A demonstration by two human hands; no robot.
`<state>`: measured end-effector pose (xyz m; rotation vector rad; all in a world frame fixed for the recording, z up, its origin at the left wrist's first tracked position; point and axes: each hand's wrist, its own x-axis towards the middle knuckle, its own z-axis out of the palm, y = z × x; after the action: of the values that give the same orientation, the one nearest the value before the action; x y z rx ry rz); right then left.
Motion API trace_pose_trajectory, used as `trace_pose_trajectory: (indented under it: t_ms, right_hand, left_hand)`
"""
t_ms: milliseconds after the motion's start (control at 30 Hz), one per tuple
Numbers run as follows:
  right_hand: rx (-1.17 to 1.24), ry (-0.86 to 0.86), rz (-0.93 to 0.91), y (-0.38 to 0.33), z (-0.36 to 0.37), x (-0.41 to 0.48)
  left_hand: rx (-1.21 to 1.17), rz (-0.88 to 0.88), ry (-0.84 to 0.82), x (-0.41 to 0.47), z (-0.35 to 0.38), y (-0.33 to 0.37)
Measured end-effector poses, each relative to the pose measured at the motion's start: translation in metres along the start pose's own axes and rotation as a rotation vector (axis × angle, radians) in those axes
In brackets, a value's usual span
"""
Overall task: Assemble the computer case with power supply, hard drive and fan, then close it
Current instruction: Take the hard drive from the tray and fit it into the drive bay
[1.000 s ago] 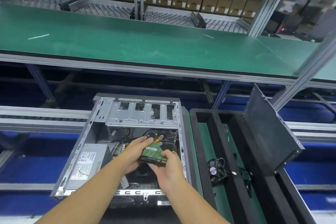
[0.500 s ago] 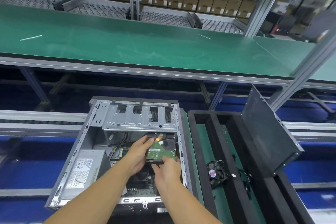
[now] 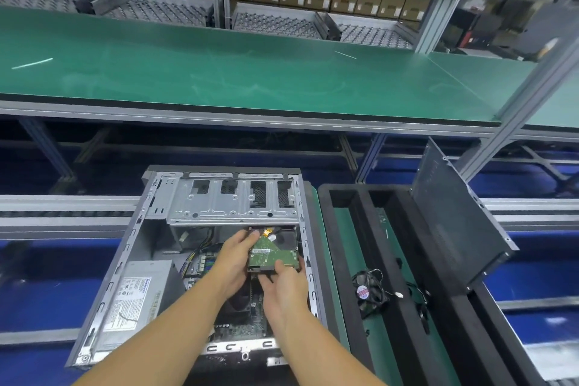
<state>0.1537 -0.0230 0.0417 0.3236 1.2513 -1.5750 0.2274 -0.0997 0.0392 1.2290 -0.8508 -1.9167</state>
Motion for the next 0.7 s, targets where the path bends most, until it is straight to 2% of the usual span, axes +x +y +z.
trace_pose_trajectory:
  t_ms: [267, 367, 467, 500, 567, 700]
  right_hand:
    - [-0.004, -0.083, 0.016, -0.012, 0.016, 0.011]
    - [0.02, -0.133, 0.043, -0.014, 0.015, 0.012]
    - [-0.029, -0.065, 0.005, -0.014, 0.018, 0.012]
    - [-0.049, -0.043, -0.009, -0.014, 0.019, 0.014]
    - [-0.043, -0.026, -0.021, -0.013, 0.022, 0.019]
    - [-0.059, -0.12, -0.087, -0.013, 0.023, 0.021]
  left_hand:
    - [-0.119, -0.025, -0.055, 0.005, -0.002, 0.01]
    - [-0.064, -0.032, -0.211, -0.001, -0.011, 0.005]
    - [0.15, 0.01, -0.358, 0.002, -0.022, 0.002]
    - [0.212, 0.036, -0.349, 0.003, -0.024, 0.001]
    - [0.351, 0.092, -0.223, 0.008, -0.028, -0.003]
    - [0.512, 0.212, -0.021, 0.021, -0.03, -0.008]
